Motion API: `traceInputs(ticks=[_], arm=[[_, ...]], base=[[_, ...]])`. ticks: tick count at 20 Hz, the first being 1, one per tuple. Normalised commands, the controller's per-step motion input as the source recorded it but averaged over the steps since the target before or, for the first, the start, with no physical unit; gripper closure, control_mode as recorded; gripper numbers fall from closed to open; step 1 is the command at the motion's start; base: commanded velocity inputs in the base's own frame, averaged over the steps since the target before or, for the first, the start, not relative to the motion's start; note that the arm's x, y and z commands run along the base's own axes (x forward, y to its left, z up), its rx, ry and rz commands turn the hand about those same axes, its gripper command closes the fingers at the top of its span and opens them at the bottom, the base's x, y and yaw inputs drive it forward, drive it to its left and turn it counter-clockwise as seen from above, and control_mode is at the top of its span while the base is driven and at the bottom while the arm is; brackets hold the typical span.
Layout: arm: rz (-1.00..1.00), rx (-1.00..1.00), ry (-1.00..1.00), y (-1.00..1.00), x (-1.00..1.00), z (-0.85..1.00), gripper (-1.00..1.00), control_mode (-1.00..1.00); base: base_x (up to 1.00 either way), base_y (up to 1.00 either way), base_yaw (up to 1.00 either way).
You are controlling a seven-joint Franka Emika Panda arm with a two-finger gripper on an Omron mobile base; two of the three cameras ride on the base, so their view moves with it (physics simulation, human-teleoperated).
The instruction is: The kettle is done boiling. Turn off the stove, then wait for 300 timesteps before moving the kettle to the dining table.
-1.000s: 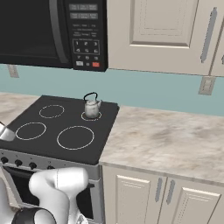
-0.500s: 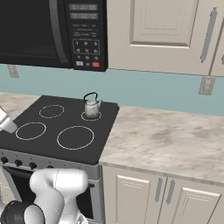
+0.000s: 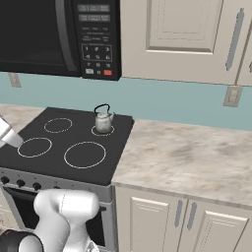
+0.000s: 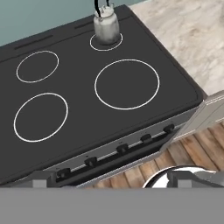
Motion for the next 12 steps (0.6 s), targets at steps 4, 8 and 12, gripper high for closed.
traceInputs(ticks=[4, 8, 12], arm=[[0.00, -0.03, 0.00, -0.38, 0.05, 0.00, -1.00, -1.00], [0.00, -0.04, 0.00, -0.39, 0.10, 0.00, -1.00, -1.00], [0.00, -0.05, 0.00, -0.36, 0.15, 0.00, -1.00, -1.00]], base=[[0.00, 0.00, 0.00], [0.00, 0.00, 0.00], [0.00, 0.00, 0.00]])
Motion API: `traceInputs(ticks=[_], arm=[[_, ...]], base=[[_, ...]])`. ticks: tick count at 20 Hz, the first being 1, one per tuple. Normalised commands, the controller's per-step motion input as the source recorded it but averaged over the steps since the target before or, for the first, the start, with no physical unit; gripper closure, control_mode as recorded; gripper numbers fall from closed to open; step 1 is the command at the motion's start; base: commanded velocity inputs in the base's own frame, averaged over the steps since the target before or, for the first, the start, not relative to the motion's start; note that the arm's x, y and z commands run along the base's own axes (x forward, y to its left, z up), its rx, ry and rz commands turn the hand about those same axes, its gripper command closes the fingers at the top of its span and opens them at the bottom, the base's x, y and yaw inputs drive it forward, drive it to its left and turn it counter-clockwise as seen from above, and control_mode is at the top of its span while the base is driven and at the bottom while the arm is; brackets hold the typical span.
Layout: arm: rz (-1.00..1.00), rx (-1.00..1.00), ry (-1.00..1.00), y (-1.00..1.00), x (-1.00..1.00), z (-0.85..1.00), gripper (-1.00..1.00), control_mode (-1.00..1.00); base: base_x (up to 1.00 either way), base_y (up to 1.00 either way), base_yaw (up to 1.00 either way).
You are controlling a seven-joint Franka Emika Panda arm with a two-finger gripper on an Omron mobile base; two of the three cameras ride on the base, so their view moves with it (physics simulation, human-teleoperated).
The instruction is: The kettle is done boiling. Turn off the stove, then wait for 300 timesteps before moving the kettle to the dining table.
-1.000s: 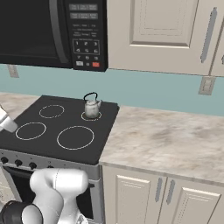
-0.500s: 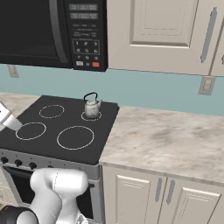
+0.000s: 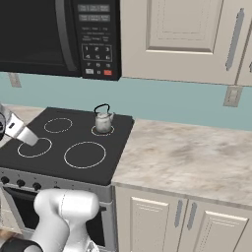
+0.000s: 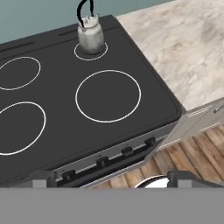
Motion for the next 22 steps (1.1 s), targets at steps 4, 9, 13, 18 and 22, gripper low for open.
traceInputs(ticks=[4, 9, 13, 18, 22], arm=[[0.00, -0.06, 0.00, -0.33, 0.16, 0.00, -1.00, -1.00], [0.00, -0.05, 0.00, -0.25, 0.21, 0.00, -1.00, -1.00], [0.00, -0.02, 0.00, -0.23, 0.27, 0.01, -1.00, -1.00], [0.00, -0.02, 0.00, -0.23, 0.38, 0.00, -1.00, -1.00], [0.00, -0.06, -0.02, -0.19, 0.39, 0.00, -1.00, -1.00]], base=[[0.00, 0.00, 0.00], [0.00, 0.00, 0.00], [0.00, 0.00, 0.00], [0.00, 0.00, 0.00], [0.00, 0.00, 0.00]])
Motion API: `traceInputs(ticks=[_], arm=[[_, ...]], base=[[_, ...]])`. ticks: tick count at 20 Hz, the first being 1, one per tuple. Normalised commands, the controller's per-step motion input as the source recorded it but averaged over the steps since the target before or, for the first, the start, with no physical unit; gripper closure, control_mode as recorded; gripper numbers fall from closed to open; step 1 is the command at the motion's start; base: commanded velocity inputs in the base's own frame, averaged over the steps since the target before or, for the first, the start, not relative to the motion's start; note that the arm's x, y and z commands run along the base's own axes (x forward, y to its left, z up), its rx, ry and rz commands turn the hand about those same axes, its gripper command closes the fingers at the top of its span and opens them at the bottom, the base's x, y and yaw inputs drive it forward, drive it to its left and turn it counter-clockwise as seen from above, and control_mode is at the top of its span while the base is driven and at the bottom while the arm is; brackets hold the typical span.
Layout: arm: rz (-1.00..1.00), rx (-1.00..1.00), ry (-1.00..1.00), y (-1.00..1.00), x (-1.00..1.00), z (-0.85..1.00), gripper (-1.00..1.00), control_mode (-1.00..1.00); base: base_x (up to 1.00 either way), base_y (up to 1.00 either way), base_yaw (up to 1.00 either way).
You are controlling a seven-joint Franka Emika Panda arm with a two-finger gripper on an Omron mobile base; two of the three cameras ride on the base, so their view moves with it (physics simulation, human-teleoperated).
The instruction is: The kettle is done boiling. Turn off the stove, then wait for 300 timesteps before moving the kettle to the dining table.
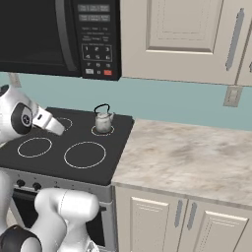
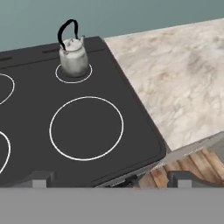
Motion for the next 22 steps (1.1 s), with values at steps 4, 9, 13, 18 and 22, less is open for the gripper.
traceInputs(ticks=[4, 9, 13, 18, 22], arm=[[0.00, -0.08, -0.03, -0.16, 0.36, 0.00, -1.00, -1.00], [0.00, -0.06, -0.04, -0.08, 0.35, 0.00, -1.00, -1.00], [0.00, -0.05, -0.03, -0.08, 0.25, 0.00, -1.00, -1.00], [0.00, -0.07, -0.07, -0.10, 0.19, 0.00, -1.00, -1.00], [0.00, -0.08, -0.10, -0.09, 0.14, -0.04, -1.00, -1.00]], base=[[0.00, 0.00, 0.00], [0.00, 0.00, 0.00], [0.00, 0.00, 0.00], [0.00, 0.00, 0.00], [0.00, 0.00, 0.00]])
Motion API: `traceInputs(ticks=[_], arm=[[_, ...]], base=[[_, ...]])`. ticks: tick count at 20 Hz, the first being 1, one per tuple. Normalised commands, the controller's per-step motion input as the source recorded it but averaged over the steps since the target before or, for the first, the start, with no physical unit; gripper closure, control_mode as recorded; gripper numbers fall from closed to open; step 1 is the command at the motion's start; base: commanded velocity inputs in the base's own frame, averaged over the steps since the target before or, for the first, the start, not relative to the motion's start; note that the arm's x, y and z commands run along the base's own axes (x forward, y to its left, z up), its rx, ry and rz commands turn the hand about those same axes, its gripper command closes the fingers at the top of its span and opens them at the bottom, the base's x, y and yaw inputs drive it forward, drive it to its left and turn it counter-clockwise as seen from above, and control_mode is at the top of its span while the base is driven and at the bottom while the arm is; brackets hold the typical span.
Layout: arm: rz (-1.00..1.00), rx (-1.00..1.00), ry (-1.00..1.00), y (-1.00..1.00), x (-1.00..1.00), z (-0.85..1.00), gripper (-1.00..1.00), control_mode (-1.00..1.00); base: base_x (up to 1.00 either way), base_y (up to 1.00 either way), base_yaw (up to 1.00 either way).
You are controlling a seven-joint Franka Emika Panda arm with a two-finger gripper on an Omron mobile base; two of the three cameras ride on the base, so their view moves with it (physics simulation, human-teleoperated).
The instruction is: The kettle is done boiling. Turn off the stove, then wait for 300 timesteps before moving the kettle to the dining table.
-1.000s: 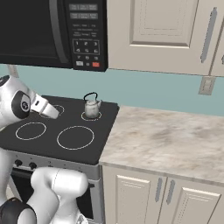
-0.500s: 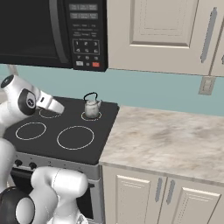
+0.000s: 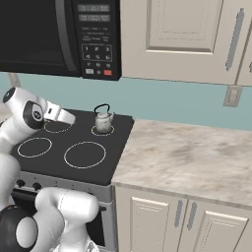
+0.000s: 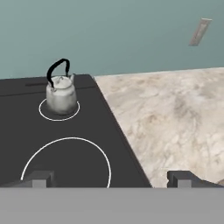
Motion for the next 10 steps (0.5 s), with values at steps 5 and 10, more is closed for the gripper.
traceInputs(ticks=[5, 10], arm=[[0.00, -0.02, -0.09, -0.02, 0.08, -0.03, -1.00, -1.00], [0.00, 0.00, -0.03, 0.00, 0.11, -0.01, -1.00, -1.00]], base=[[0.00, 0.00, 0.00], [0.00, 0.00, 0.00]])
